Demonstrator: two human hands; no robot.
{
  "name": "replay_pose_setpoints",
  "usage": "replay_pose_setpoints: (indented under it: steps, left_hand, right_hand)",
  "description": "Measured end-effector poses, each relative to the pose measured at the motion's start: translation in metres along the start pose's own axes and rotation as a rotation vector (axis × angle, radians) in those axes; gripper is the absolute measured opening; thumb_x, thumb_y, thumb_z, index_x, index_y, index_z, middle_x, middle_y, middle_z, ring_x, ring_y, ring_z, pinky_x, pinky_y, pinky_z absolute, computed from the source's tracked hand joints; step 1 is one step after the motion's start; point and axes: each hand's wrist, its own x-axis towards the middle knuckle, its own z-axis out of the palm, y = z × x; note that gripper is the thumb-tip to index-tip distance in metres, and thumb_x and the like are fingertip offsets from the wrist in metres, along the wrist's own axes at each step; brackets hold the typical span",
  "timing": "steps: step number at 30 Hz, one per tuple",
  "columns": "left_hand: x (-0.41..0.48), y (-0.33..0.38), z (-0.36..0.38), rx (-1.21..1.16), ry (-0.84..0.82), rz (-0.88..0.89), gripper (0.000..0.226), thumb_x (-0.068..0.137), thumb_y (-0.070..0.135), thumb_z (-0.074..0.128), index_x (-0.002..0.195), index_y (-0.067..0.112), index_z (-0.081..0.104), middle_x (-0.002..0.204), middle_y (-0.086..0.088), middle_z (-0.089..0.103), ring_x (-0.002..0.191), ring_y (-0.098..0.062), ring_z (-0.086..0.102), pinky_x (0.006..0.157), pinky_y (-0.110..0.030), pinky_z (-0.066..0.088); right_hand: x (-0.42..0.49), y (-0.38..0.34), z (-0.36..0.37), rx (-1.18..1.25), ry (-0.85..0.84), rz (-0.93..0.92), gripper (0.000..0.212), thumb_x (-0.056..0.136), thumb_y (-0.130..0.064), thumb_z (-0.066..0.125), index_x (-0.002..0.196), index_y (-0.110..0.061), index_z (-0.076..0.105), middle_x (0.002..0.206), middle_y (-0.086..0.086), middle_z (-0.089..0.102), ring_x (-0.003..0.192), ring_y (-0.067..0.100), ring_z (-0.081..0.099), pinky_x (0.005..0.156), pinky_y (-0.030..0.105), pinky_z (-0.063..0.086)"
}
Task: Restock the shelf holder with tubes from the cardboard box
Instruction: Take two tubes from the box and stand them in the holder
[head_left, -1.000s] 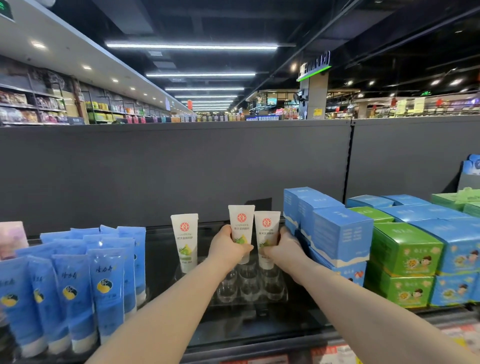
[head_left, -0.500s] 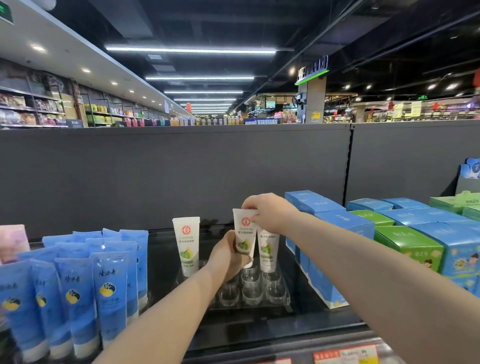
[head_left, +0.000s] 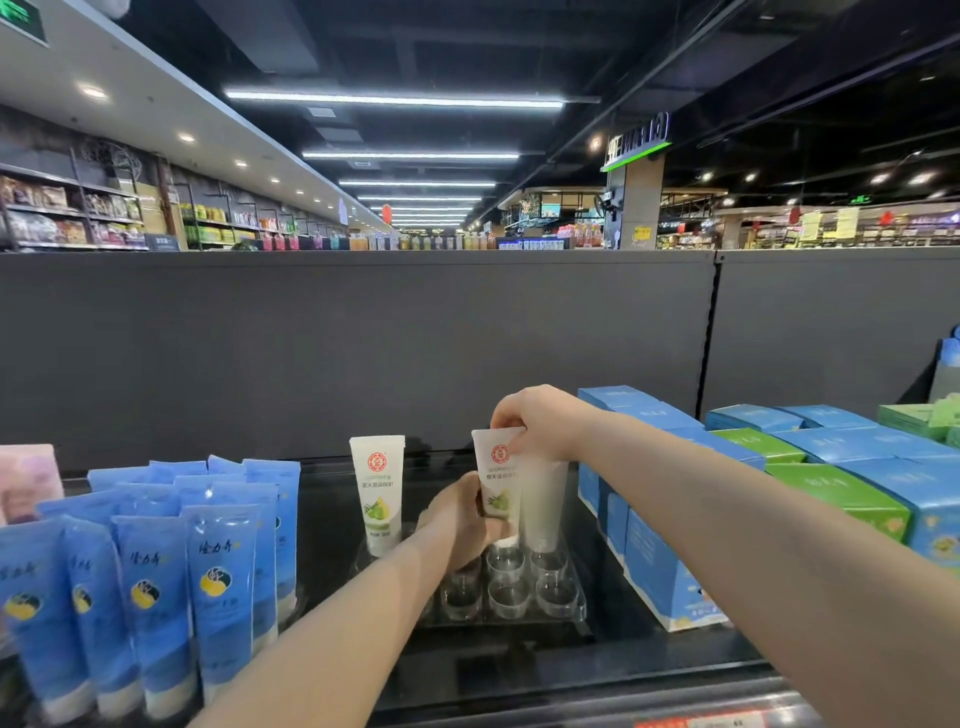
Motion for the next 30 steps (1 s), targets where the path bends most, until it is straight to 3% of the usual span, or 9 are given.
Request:
replay_pose_setpoints:
  steps: [8, 9, 11, 12, 14, 16, 19, 22, 30]
  left_hand:
    - [0.002, 0.002, 0.006, 0.117, -0.014, 0.009, 0.030, 0.079, 0.016, 0.072, 0.092, 0.032, 0.050, 0.105, 0.009, 0.063, 0.106, -0.018, 0.059, 0.100, -0.037, 0.046]
    - [0.000, 0.005, 0.004, 0.162, -0.004, 0.052, 0.030, 0.082, 0.011, 0.068, 0.096, 0.032, 0.051, 0.108, 0.004, 0.063, 0.102, -0.020, 0.060, 0.095, -0.031, 0.049]
    - [-0.008, 0.014, 0.001, 0.291, 0.058, 0.147, 0.036, 0.091, 0.003, 0.054, 0.124, 0.017, 0.048, 0.127, -0.017, 0.056, 0.082, -0.022, 0.058, 0.067, -0.011, 0.051]
    - [-0.011, 0.015, -0.001, 0.349, 0.076, 0.155, 0.037, 0.093, 0.007, 0.053, 0.129, 0.009, 0.045, 0.131, -0.020, 0.053, 0.080, -0.021, 0.057, 0.062, -0.011, 0.050]
    - [-0.017, 0.014, -0.005, 0.398, 0.136, 0.098, 0.037, 0.088, 0.024, 0.061, 0.121, 0.014, 0.048, 0.125, -0.010, 0.058, 0.097, -0.021, 0.060, 0.083, -0.025, 0.052]
    - [-0.027, 0.018, -0.016, 0.496, 0.157, 0.089, 0.037, 0.086, 0.030, 0.063, 0.119, 0.020, 0.048, 0.124, 0.000, 0.057, 0.108, -0.020, 0.057, 0.088, -0.035, 0.050]
    - [-0.042, 0.035, -0.040, 0.754, 0.281, 0.173, 0.041, 0.088, 0.038, 0.056, 0.124, 0.021, 0.046, 0.126, 0.001, 0.051, 0.118, -0.023, 0.048, 0.093, -0.040, 0.045]
    - [-0.052, 0.043, -0.059, 1.000, 0.392, 0.246, 0.050, 0.090, 0.048, 0.048, 0.132, 0.021, 0.042, 0.131, 0.000, 0.045, 0.125, -0.022, 0.039, 0.103, -0.039, 0.036]
    - [-0.095, 0.059, -0.071, 1.017, 0.340, 0.022, 0.072, 0.090, 0.060, 0.037, 0.147, 0.021, 0.017, 0.155, -0.004, 0.021, 0.145, -0.029, 0.010, 0.116, -0.051, 0.011]
  right_hand:
    - [0.006, 0.004, 0.005, -0.035, -0.037, 0.014, 0.024, 0.090, -0.014, 0.057, 0.114, -0.018, 0.062, 0.112, 0.000, 0.062, 0.089, 0.014, 0.056, 0.070, 0.025, 0.045]
    - [0.006, 0.004, 0.005, -0.047, -0.040, 0.019, 0.024, 0.090, -0.013, 0.056, 0.113, -0.019, 0.062, 0.111, 0.000, 0.062, 0.089, 0.015, 0.057, 0.070, 0.026, 0.046]
    - [0.006, 0.003, 0.005, -0.069, -0.041, 0.024, 0.026, 0.091, -0.013, 0.054, 0.114, -0.021, 0.062, 0.112, 0.000, 0.063, 0.093, 0.017, 0.059, 0.074, 0.028, 0.050]
    - [0.006, 0.002, 0.006, -0.078, -0.043, 0.023, 0.027, 0.091, -0.013, 0.052, 0.116, -0.022, 0.061, 0.112, -0.001, 0.063, 0.095, 0.017, 0.060, 0.077, 0.030, 0.052]
    - [0.004, 0.004, 0.007, -0.102, -0.049, 0.006, 0.028, 0.092, -0.013, 0.049, 0.115, -0.025, 0.061, 0.110, -0.001, 0.062, 0.092, 0.017, 0.058, 0.070, 0.027, 0.049]
    - [0.001, 0.006, 0.007, -0.133, -0.040, -0.011, 0.025, 0.092, -0.015, 0.047, 0.110, -0.027, 0.058, 0.109, -0.002, 0.061, 0.090, 0.017, 0.057, 0.064, 0.025, 0.044]
    - [-0.005, 0.004, 0.000, -0.182, 0.046, -0.050, 0.041, 0.092, -0.021, 0.050, 0.133, -0.027, 0.047, 0.126, 0.001, 0.056, 0.108, 0.021, 0.057, 0.080, 0.031, 0.049]
    - [-0.014, 0.001, -0.011, -0.286, 0.139, -0.124, 0.047, 0.093, -0.029, 0.050, 0.139, -0.027, 0.040, 0.136, 0.003, 0.047, 0.121, 0.025, 0.049, 0.092, 0.038, 0.044]
    - [-0.059, -0.003, -0.021, -0.402, 0.100, -0.178, 0.051, 0.093, -0.043, 0.047, 0.140, -0.024, 0.039, 0.144, 0.003, 0.040, 0.133, 0.026, 0.037, 0.107, 0.045, 0.033]
